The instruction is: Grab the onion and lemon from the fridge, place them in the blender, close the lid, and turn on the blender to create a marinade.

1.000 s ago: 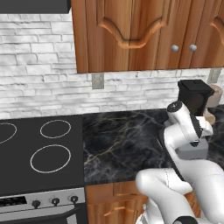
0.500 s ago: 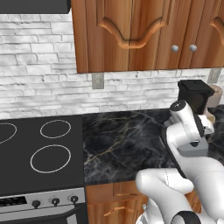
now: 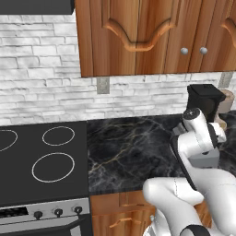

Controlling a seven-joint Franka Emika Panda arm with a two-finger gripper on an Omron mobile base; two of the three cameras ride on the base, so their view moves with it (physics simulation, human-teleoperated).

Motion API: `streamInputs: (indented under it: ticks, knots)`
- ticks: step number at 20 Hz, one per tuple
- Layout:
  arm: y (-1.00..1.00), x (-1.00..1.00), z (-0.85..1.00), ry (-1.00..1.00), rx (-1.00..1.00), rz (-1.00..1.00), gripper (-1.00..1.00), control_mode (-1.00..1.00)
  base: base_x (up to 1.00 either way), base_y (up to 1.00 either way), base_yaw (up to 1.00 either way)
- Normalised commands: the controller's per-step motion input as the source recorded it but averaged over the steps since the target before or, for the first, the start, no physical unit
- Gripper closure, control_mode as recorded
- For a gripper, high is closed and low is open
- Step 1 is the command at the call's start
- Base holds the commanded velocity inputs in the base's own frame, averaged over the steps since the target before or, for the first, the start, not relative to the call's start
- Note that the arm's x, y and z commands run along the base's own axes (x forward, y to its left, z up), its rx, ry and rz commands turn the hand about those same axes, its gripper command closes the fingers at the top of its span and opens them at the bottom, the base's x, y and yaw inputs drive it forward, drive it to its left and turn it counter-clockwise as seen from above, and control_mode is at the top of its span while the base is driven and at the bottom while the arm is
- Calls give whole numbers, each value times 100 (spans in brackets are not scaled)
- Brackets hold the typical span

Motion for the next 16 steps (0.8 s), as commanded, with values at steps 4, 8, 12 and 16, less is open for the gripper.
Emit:
streamInputs:
  ticks: [4, 8, 12, 16]
  knots:
    - [16, 1, -24, -3, 0, 0, -100, -100, 0, 0, 0]
    - [9, -13, 16, 0, 0, 0, -100, -100, 0, 0, 0]
    - [0, -31, 68, 0, -1, 0, -100, -100, 0, 0, 0]
    - [0, -45, 72, -1, -2, 0, -100, -100, 0, 0, 0]
